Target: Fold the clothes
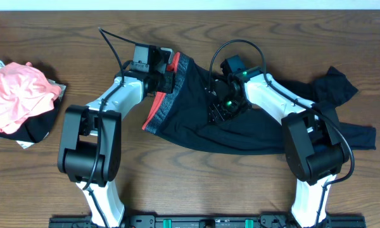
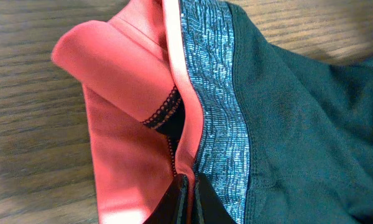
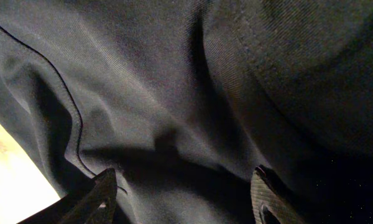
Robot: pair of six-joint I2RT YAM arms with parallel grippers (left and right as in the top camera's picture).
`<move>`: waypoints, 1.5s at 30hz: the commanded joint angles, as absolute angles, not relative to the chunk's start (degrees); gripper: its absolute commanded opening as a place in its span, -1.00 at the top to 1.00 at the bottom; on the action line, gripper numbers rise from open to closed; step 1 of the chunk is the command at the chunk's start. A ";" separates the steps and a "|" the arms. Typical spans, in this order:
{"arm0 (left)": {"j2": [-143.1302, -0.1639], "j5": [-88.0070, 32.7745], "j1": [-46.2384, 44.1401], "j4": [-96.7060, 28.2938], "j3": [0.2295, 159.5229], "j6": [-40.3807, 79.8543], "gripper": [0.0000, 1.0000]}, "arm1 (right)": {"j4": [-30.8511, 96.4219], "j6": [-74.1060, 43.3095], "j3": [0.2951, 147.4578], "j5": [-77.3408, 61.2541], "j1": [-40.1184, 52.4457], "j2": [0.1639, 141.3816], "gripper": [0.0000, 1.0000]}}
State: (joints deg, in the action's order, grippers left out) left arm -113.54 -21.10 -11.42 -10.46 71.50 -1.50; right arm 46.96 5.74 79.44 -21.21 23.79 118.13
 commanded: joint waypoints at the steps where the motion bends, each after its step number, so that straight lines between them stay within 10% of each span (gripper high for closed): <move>1: -110.76 -22.06 -10.28 -11.60 71.50 -0.99 0.88 | 47.13 4.75 77.78 -16.49 22.81 119.92 -0.36; 45: -107.42 -19.05 -6.33 -45.71 70.59 7.38 0.88 | 49.15 4.78 77.78 -11.77 22.04 119.92 -0.43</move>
